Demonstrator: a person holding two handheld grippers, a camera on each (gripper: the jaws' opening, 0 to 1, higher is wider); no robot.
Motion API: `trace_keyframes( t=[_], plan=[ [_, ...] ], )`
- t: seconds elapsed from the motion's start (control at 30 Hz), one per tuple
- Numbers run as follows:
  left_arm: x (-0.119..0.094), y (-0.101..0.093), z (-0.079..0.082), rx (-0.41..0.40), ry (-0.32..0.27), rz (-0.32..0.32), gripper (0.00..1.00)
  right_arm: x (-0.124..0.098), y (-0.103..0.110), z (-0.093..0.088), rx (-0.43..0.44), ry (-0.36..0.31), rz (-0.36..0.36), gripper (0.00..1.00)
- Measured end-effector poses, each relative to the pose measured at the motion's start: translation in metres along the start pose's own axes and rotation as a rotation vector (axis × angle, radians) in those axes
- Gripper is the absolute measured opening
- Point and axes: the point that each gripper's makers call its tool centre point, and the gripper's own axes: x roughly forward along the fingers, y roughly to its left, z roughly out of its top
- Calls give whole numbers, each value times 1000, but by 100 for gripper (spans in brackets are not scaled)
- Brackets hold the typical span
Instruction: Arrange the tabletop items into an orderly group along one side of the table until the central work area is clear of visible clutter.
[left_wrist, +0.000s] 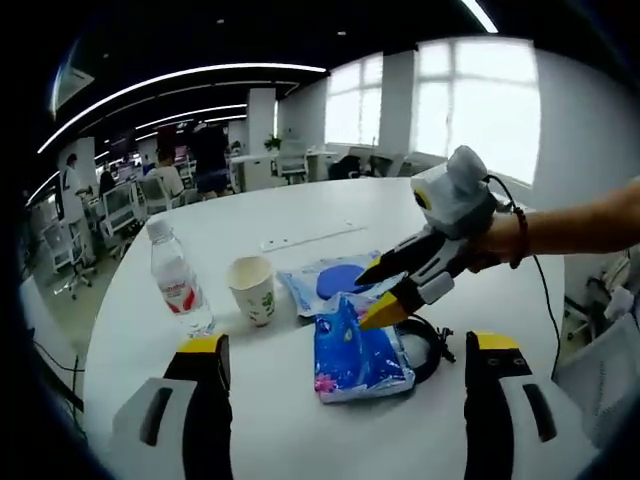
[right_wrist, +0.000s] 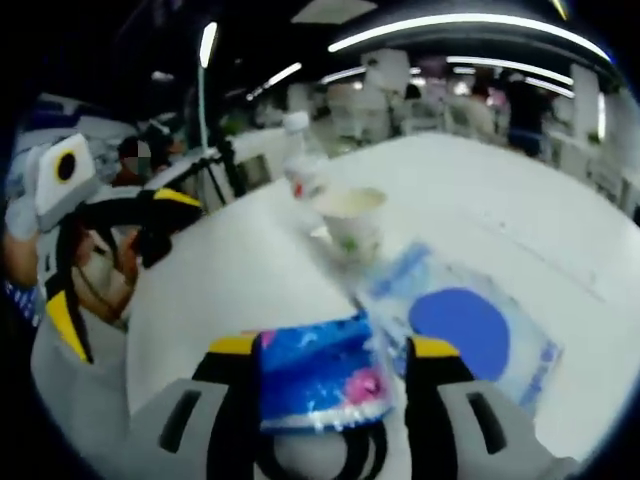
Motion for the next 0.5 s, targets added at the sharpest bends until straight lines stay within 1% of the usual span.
trace_keyframes(
  t=[0.07,0.13,0.17,0.27,0.4,0.5],
  plan=[
    [-1,0,-1,-11,-3,4,99,5,-3,-2,-4,-1,-2,48],
    [-2,2,-4,-2,7,15,99,8,-9,-6,-8,20,-27,43],
    [-3,2,-6,8,17,22,99,9,-10,-7,-8,20,-28,42],
    [-6,3,-7,6,15,24,99,11,-12,-10,2,28,-27,36],
    [-8,4,-10,15,8,29,98,12,-15,-17,-19,58,-43,24],
    [-7,2,-11,0,7,16,97,11,-17,-18,-20,65,-55,23]
  ],
)
